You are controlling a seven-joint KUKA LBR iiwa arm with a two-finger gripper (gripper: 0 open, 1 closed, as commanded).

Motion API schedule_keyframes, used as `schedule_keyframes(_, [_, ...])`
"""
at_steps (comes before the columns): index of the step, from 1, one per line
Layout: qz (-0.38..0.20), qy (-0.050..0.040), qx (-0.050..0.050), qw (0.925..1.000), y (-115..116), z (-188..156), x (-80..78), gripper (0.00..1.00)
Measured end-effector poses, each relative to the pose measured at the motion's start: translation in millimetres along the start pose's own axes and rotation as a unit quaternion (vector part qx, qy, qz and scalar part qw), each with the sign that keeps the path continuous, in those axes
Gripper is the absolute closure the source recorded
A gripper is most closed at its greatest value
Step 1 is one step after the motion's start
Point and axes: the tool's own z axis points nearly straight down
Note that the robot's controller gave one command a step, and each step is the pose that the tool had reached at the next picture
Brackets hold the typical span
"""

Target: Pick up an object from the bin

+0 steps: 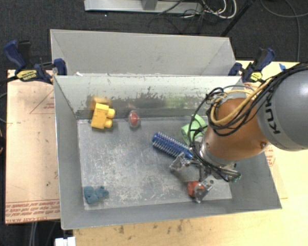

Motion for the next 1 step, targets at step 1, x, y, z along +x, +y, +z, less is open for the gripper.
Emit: schedule_keyframes(1, [0.000,0.0047,-0.001,1.0000,0.0,0.0,2.3,1.00])
